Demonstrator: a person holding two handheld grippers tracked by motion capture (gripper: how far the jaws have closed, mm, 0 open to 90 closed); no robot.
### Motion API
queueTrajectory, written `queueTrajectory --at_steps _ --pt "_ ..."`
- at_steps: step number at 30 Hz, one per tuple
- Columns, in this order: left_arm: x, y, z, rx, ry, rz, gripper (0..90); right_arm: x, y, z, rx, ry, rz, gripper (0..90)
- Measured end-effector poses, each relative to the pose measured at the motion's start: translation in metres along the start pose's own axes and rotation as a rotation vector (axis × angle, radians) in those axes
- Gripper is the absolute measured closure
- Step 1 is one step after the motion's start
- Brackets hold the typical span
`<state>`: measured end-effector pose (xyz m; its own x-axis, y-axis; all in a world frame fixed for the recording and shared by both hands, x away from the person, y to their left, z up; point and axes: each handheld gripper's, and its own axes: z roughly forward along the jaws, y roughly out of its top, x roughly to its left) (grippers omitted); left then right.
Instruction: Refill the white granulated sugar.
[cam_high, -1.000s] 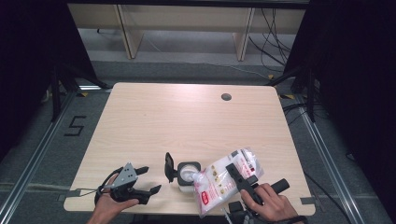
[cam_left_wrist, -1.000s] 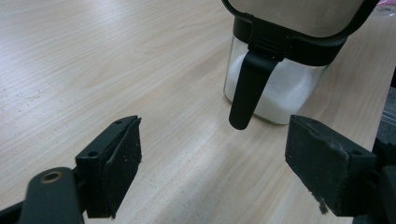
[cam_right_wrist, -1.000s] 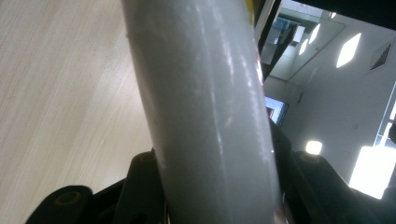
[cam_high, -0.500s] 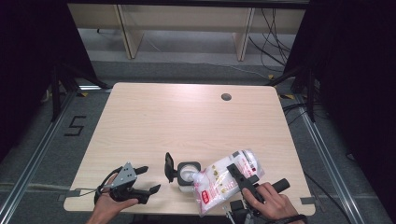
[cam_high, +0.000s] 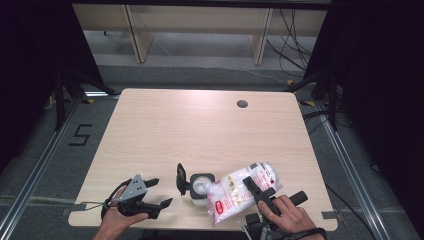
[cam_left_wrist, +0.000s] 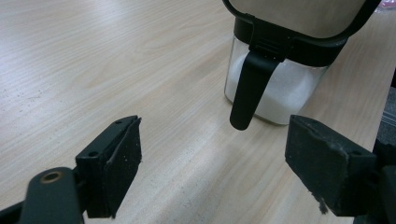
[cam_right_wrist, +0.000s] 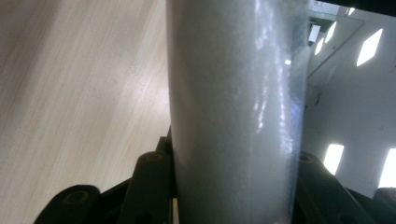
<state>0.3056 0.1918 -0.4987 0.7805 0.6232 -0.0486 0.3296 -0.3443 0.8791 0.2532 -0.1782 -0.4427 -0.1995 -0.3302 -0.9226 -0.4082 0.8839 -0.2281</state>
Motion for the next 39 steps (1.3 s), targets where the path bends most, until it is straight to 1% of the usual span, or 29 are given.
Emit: queueTrajectory --at_steps 2,3,4,5,6,7,9,10,11,12,15,16,17,18,19,20,22,23,27,29,30,32,33,34,35,36,37,38,39 --pt "0.0 0.0 0.0 0.006 -0.001 0.003 17.9 0.001 -0.001 0.001 0.005 0.012 -0.007 66.2" --pt "-0.001 -0.001 0.0 0.009 0.004 -0.016 17.9 0.002 -0.001 0.002 0.006 0.007 -0.001 66.3" --pt "-0.002 -0.001 0.0 0.004 -0.001 -0.019 17.9 0.002 -0.001 0.003 0.01 0.02 -0.005 66.4" --pt "-0.002 -0.001 0.001 -0.008 0.0 -0.029 18.0 0.003 -0.001 0.004 0.002 0.014 -0.006 66.4" --pt "0.0 0.0 0.0 0.003 -0.001 0.007 17.9 0.004 -0.002 0.005 -0.002 0.016 0.005 66.4" --pt "0.0 0.0 0.0 0.005 0.0 0.005 17.9 0.006 -0.003 0.005 0.003 0.019 0.027 66.5" --pt "0.0 0.0 -0.001 0.008 0.0 0.009 18.0 0.004 -0.005 0.008 -0.014 0.016 -0.013 66.7" --pt "0.001 0.0 -0.001 0.008 0.001 0.009 17.9 0.006 -0.005 0.007 0.008 0.035 0.002 66.7" --pt "0.001 0.0 -0.001 0.009 0.004 0.013 17.9 0.009 -0.006 0.008 0.003 0.022 0.038 66.8" --pt "0.0 0.0 -0.001 0.0 -0.001 0.003 17.9 0.009 -0.006 0.009 0.007 0.039 0.026 66.9" --pt "0.001 0.0 -0.001 0.012 0.004 0.016 17.9 0.013 -0.009 0.012 0.008 0.068 0.036 67.2" --pt "0.0 0.0 -0.001 0.004 0.006 -0.007 17.9 0.014 -0.009 0.012 0.022 0.075 0.048 67.3" --pt "-0.001 -0.001 0.0 0.004 0.005 -0.025 18.0 0.016 -0.01 0.014 0.012 0.075 0.049 67.4" --pt "0.0 0.0 0.0 0.004 0.007 -0.018 17.9 0.015 -0.01 0.015 0.005 0.073 0.03 67.5" --pt "-0.001 -0.001 0.0 0.003 0.004 -0.025 17.9 0.016 -0.01 0.016 0.001 0.073 0.038 67.5" --pt "0.0 0.0 0.0 0.003 0.0 0.005 17.9 0.017 -0.011 0.016 0.009 0.081 0.045 67.6" --pt "0.0 0.0 -0.001 0.006 0.001 0.008 17.9 0.021 -0.012 0.017 0.021 0.09 0.071 67.6" --pt "0.001 0.0 -0.001 0.008 0.005 0.01 17.9 0.02 -0.011 0.018 0.018 0.091 0.059 67.7" --pt "0.0 0.0 -0.001 0.001 0.003 0.001 17.9 0.023 -0.012 0.022 0.013 0.107 0.071 67.9" --pt "0.0 0.0 -0.001 0.001 0.003 0.001 17.9 0.022 -0.013 0.024 -0.001 0.106 0.05 68.1" --pt "0.0 0.0 -0.001 0.001 0.003 0.001 17.9 0.024 -0.014 0.023 0.014 0.117 0.091 68.3" --pt "0.001 0.0 -0.002 0.016 0.006 0.017 17.9 0.021 -0.016 0.025 -0.022 0.106 0.075 68.9" --pt "0.001 0.0 -0.001 0.009 0.0 0.006 17.9 0.023 -0.017 0.024 -0.013 0.117 0.128 69.2" --pt "0.0 0.0 -0.001 0.006 0.004 0.007 17.9 0.021 -0.019 0.025 -0.041 0.108 0.118 69.3" --pt "0.0 0.0 -0.001 0.001 0.001 0.0 17.9 0.022 -0.019 0.025 -0.043 0.117 0.155 69.5" --pt "0.0 0.0 -0.002 0.0 0.003 -0.005 17.9 0.021 -0.02 0.024 -0.055 0.117 0.166 69.7" --pt "0.0 0.0 -0.001 -0.003 -0.001 -0.007 17.9 0.024 -0.022 0.023 -0.069 0.121 0.259 69.9" --pt "0.001 0.0 -0.001 -0.004 -0.003 -0.001 17.9 0.021 -0.024 0.023 -0.102 0.123 0.268 69.9" --pt "0.001 0.0 -0.001 -0.007 -0.004 -0.002 17.9 0.023 -0.025 0.021 -0.11 0.117 0.334 70.0"
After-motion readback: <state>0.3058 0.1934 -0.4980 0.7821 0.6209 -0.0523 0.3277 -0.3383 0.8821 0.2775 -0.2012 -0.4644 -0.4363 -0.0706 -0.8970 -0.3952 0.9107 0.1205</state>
